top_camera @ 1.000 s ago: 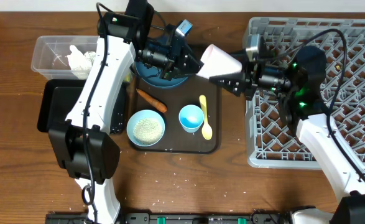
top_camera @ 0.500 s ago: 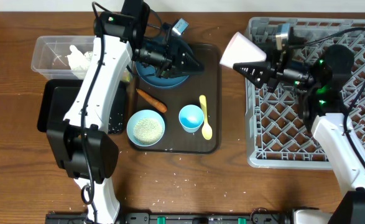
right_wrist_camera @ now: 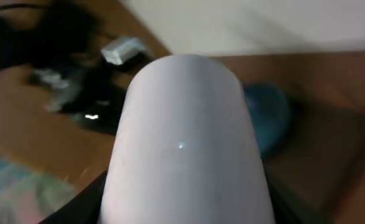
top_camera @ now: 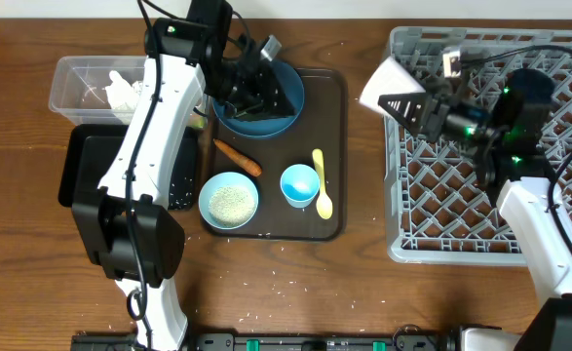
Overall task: Sort waste into correct bins and load items into the dishwasher rack
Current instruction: 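Place the pink cup upside down in the rack with the right gripper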
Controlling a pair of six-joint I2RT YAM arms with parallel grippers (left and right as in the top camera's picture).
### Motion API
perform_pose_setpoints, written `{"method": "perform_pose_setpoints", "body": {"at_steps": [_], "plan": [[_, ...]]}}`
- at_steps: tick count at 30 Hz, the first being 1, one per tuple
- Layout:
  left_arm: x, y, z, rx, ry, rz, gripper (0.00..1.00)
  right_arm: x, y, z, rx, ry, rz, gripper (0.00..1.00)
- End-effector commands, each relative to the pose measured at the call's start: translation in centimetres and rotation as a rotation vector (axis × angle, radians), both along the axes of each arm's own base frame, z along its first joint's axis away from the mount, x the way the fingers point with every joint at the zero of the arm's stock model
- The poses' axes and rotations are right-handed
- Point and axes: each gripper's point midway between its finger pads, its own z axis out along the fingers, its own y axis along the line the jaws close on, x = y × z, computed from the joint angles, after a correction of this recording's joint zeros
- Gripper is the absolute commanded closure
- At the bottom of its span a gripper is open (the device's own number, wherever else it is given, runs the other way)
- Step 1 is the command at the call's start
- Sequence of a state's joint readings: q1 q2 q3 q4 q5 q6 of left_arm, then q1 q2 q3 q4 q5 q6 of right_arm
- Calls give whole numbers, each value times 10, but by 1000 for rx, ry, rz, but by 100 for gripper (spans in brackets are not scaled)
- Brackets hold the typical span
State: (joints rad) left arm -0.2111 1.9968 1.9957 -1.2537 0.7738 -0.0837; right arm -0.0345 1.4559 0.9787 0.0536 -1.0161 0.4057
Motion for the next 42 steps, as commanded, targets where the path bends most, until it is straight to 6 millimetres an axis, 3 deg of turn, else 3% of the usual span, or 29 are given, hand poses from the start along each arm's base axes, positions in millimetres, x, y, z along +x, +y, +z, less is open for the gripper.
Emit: {"method": "perform_pose_setpoints", "body": {"at_steps": [1,3,4,10,13,15,19,22,37,42], "plan": [[12,30,-21,201,-43,49,83,18,-40,-10,-225,-31,-263,55],[15,37,-25,249,-53,61,83,14,-58,-14,-322,8,-361,55],[16,40,-27,269,-57,65,79,9,-66,-11,-362,21,-397,54],[20,54,-32,357,-75,86,79,-35,-111,15,-576,171,-597,54],[22,62,-35,404,-84,97,79,-63,-124,9,-684,299,-627,54],[22,65,-36,425,-85,101,79,-83,-129,-5,-753,399,-618,54],[23,69,-38,449,-89,106,79,-116,-130,-38,-826,602,-537,54],[24,73,-39,470,-93,111,79,-130,-123,-57,-850,702,-435,53],[23,76,-41,488,-84,111,77,-131,-72,-133,-922,927,-53,50],[21,76,-41,491,-77,109,77,-138,-76,-155,-984,1036,-34,52]]}}
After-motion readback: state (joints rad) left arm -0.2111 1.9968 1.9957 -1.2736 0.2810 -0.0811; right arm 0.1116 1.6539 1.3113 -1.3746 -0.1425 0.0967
